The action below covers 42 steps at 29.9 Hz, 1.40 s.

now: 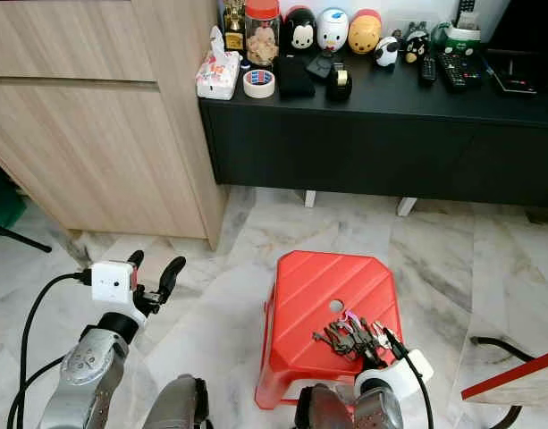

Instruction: Hang keys on a hook

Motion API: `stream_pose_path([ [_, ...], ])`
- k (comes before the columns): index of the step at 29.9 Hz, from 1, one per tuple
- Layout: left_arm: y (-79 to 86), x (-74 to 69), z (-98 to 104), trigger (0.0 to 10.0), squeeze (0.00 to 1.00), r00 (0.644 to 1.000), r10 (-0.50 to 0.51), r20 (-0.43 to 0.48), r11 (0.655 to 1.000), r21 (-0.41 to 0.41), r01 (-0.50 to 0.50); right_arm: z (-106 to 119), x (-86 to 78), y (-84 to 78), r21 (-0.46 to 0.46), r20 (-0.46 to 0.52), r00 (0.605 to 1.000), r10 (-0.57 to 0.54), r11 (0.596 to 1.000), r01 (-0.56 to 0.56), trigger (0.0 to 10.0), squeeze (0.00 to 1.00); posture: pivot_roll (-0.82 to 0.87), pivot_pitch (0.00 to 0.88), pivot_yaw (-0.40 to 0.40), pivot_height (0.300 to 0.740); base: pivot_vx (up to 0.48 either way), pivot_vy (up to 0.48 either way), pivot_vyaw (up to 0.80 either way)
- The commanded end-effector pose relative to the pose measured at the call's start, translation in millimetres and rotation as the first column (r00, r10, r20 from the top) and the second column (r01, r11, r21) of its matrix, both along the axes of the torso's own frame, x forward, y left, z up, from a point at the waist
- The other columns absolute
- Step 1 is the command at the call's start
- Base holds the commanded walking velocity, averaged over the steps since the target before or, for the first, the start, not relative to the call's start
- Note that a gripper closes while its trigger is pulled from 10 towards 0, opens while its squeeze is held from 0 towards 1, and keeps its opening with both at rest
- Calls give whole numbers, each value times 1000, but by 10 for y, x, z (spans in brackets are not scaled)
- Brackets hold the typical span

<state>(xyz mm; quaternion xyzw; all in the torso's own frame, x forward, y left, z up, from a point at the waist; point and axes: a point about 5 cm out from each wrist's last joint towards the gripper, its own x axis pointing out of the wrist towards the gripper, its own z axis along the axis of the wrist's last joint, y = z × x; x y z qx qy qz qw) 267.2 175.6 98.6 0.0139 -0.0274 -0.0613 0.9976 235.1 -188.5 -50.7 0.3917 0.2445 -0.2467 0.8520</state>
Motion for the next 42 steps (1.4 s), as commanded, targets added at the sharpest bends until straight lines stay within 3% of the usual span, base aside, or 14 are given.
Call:
stream_pose_path([
  [1, -24, -28, -6, 10000, 0, 1000, -10, -3, 1000, 16, 10, -31, -47, -30, 0, -20, 1000, -4, 1000, 4, 0, 0, 105, 157, -60, 647, 0, 0, 0],
  [11, -24, -13, -13, 10000, 0, 1000, -9, -2, 1000, 20, 9, 38, 52, 51, -14, 44, 997, 57, 998, -56, 0, 0, 105, 135, -59, 647, 0, 0, 0],
  [17, -31, 2, -27, 10000, 0, 1000, -8, -4, 1000, 18, 8, 131, 159, 155, -93, 105, 982, 154, 985, -144, 0, 0, 99, 112, -65, 647, 0, 0, 0],
  [18, -38, 10, -37, 10000, 0, 1000, -8, -5, 1000, 17, 8, 187, 210, 194, -144, 137, 970, 200, 973, -180, 3020, 0, 96, 105, -67, 647, 0, 0, 0],
  [19, -42, 16, -42, 10000, 0, 1000, -8, -6, 1000, 16, 8, 223, 238, 209, -173, 159, 962, 220, 966, -193, 10000, 0, 93, 99, -70, 647, 0, 0, 0],
  [30, -86, 73, -57, 10000, 0, 1000, 7, 8, 1000, -6, -7, 440, 303, 156, -314, 294, 929, 225, 941, -129, 10000, 0, 79, 57, -90, 647, 0, 0, 0],
  [35, -92, 94, -67, 10000, 0, 1000, 12, 12, 1000, -11, -12, 578, 342, 141, -438, 323, 897, 303, 888, -142, 10000, 0, 72, 45, -99, 647, 0, 0, 0],
  [37, -68, 105, -76, 10000, 0, 999, 27, 17, 1000, -16, -27, 714, 348, 132, -525, 355, 866, 353, 841, -128, 10000, 0, 66, 37, -105, 647, 0, 0, 0],
  [39, -62, 111, -81, 10000, 0, 999, 33, 17, 999, -18, -33, 762, 344, 124, -551, 365, 856, 367, 826, -119, 10000, 0, 62, 31, -108, 647, 0, 0, 0],
  [40, -61, 117, -84, 10000, 0, 999, 40, 20, 999, -26, -39, 829, 334, 111, -601, 367, 841, 398, 792, -112, 10000, 0, 58, 28, -109, 647, 0, 0, 0],
  [42, -66, 121, -87, 10000, 0, 999, 41, 21, 999, -30, -40, 884, 321, 109, -638, 369, 827, 424, 763, -107, 10000, 0, 56, 28, -109, 647, 0, 0, 0],
])
